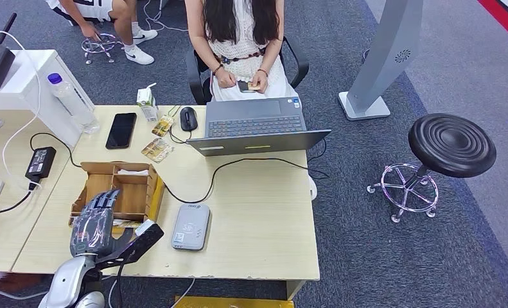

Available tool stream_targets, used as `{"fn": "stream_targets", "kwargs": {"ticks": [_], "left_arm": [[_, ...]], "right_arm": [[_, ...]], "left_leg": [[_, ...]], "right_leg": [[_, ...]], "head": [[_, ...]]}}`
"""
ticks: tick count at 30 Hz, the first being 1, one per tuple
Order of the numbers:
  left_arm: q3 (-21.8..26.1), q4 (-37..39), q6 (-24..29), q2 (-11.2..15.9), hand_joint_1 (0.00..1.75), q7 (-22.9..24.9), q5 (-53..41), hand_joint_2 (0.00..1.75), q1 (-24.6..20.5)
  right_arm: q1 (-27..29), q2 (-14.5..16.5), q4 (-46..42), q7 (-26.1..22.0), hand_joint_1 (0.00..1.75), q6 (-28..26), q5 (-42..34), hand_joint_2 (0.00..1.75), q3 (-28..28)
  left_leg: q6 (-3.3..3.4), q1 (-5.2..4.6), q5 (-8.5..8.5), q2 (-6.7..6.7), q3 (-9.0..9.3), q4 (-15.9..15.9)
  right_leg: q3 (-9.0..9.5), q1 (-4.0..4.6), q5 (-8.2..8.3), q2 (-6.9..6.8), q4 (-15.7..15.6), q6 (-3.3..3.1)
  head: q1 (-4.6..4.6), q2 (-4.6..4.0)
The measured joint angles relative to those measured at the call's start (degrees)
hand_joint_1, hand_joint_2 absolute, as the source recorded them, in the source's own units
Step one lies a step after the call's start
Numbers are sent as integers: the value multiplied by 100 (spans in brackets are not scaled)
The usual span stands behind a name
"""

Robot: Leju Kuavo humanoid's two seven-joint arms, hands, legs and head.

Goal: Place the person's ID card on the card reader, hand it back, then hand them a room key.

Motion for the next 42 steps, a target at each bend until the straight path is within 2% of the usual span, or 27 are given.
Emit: {"fn": "stream_targets", "kwargs": {"ticks": [14, 42], "left_arm": [[-1, 14, -276, 61, 175, -177, 321, 175, -34], [-2, 49, -328, 116, 175, -192, 411, 175, -51]], "right_arm": [[-1, 0, 0, 2, 0, 7, 18, 175, -5], [-1, 0, 0, 10, 0, 41, 20, 175, -11]], "left_leg": [[0, 0, 0, 1, 0, 0], [1, 0, -2, 1, 0, 0]], "right_leg": [[0, 0, 0, 1, 0, 0], [0, 0, 0, 1, 0, 0]], "head": [[-1, 0], [0, 0]]}}
